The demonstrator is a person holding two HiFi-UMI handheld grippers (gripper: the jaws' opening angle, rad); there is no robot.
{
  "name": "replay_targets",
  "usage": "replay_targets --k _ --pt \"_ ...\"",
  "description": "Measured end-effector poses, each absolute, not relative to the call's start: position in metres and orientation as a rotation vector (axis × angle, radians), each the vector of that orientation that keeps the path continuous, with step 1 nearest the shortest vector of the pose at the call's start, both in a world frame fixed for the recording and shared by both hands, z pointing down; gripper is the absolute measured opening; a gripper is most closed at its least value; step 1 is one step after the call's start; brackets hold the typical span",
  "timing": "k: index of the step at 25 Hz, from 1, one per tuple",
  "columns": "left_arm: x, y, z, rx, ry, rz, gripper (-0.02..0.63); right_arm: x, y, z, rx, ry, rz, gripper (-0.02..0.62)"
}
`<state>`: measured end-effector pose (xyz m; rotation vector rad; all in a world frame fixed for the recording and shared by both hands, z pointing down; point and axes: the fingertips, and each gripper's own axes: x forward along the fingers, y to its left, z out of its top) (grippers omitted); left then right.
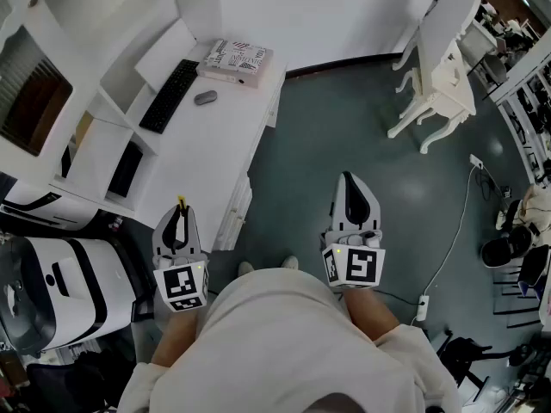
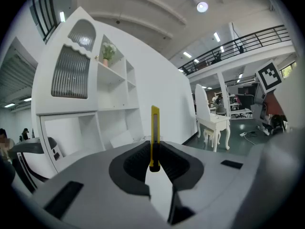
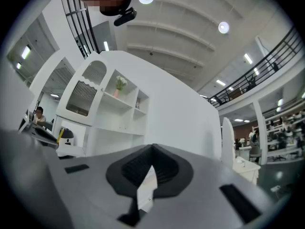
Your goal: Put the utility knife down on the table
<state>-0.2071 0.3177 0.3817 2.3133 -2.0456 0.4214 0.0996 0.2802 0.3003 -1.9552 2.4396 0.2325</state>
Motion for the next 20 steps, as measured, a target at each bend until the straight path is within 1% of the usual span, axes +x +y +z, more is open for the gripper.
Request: replay_targets --k 10,20 --pt "-0.201 0.313 0.388 2.305 -2.026 0.449 0.057 0.106 0.279 0.305 -1.936 2.453 0.201 0.003" --pt "-0.175 0.297 0.393 2.272 -2.044 0.471 0.057 0.143 0.272 0.314 -1.912 2.492 0.177 0.005"
